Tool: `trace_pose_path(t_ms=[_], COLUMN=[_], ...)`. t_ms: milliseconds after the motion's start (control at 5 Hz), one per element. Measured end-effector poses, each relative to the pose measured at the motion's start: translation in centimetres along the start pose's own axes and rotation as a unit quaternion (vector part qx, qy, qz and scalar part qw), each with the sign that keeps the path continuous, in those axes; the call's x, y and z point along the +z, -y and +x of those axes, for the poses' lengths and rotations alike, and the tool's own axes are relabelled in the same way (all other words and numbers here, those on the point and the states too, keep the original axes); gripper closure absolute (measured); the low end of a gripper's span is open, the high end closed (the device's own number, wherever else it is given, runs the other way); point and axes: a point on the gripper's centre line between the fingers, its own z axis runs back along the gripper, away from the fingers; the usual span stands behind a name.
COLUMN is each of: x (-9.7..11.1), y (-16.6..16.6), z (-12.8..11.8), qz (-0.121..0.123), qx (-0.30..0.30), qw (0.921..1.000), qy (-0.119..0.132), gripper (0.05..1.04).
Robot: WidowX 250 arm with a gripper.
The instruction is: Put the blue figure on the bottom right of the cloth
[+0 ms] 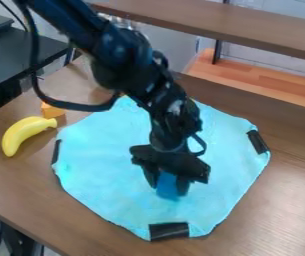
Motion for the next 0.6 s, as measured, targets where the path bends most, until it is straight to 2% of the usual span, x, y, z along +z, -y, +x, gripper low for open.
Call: trace_pose_path(t_ms=[200, 400, 600], x=[0.0, 1.3, 5.4], y=[-0.1, -1.0, -2.5], z=[-0.1, 0.2, 1.3], qz=[-0.011, -0.017, -0.019], qx=[0.002, 0.007, 0.011], qw=[0.9999, 0.9997, 0.9996], qy=[-0.012, -0.013, 0.016], gripper=[0.135, 0.079, 0.083])
